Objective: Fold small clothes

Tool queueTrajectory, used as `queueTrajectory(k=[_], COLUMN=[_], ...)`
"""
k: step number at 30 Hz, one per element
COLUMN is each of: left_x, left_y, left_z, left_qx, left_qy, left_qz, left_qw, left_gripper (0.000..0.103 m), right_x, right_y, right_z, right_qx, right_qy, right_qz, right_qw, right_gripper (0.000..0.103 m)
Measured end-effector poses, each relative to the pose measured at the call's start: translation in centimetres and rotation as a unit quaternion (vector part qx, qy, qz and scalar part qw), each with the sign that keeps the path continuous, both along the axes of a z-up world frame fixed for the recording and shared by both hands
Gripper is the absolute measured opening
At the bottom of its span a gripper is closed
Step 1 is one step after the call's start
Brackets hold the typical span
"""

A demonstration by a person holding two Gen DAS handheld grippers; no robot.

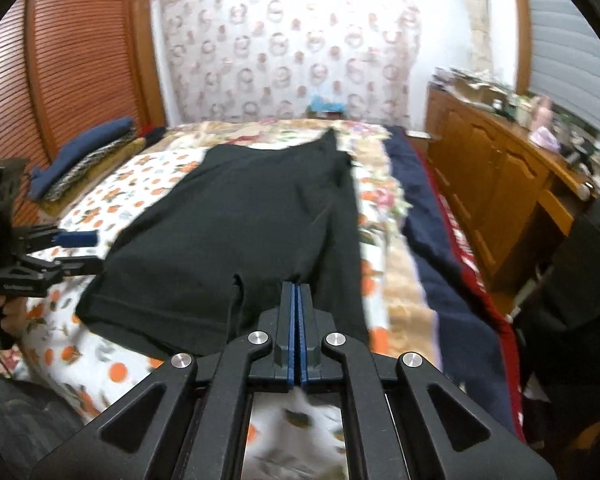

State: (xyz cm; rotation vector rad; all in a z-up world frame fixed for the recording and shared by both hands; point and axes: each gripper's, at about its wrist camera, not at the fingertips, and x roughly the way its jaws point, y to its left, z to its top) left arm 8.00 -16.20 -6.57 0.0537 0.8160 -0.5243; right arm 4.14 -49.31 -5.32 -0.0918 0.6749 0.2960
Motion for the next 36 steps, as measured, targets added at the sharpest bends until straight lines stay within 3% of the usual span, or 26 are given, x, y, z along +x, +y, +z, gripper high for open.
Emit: queueTrajectory(k=[7, 13, 18, 23, 26, 27, 28, 31, 36], left_x=[0.0, 0.2, 0.2, 0.1, 0.1, 0.2, 0.2, 0.3, 0.1], left_y=[-0.6, -1.0, -0.9, -0.8, -0.8, -0.8, -0.9, -0.9, -1.1], left_z=[-0.3, -1.1, -1.3, -1.4, -1.7, -1.8, -1.9, -1.9, -2.0], left_qx=[0.001, 0.001, -0.002, -0.001, -0.002, -0.003, -0.002, -0.002, -0.008], left_qy=[0.005, 0.019, 0.024, 0.026, 0.032, 0.035, 0.037, 0.036, 0.039], left_qz=[-0.006, -0.008, -0.006, -0.006, -0.007, -0.007, -0.007, -0.008, -0.013], left_qw=[1.0, 0.9998, 0.9997, 0.9996, 0.9994, 0.9994, 0.9993, 0.9993, 0.9991], left_gripper=[0.06, 0.06, 0.06, 0.06, 0.06, 0.06, 0.06, 0.06, 0.06], right_x=[-0.2, -0.3, 0.4, 2.4, 3.5, 3.7, 3.8, 2.5, -0.1], right_y=[-1.6, -2.6, -1.9, -0.8, -1.0, -1.3, -1.4, -0.8, -2.4], right_z=[-1.3, 0.4, 1.0, -1.3, -2.8, -3.2, -3.4, -3.0, -1.2], right_qx=[-0.01, -0.006, -0.006, -0.008, -0.003, 0.006, 0.017, 0.0, -0.005], right_qy=[0.021, 0.001, -0.015, 0.017, 0.038, 0.049, 0.06, 0.045, 0.021], right_qz=[-0.018, -0.033, -0.032, -0.017, -0.021, -0.018, -0.004, 0.012, -0.014], right_qw=[1.0, 0.999, 0.999, 1.0, 0.999, 0.999, 0.998, 0.999, 1.0], right_gripper=[0.0, 0.001, 0.034, 0.037, 0.036, 0.016, 0.003, 0.002, 0.001])
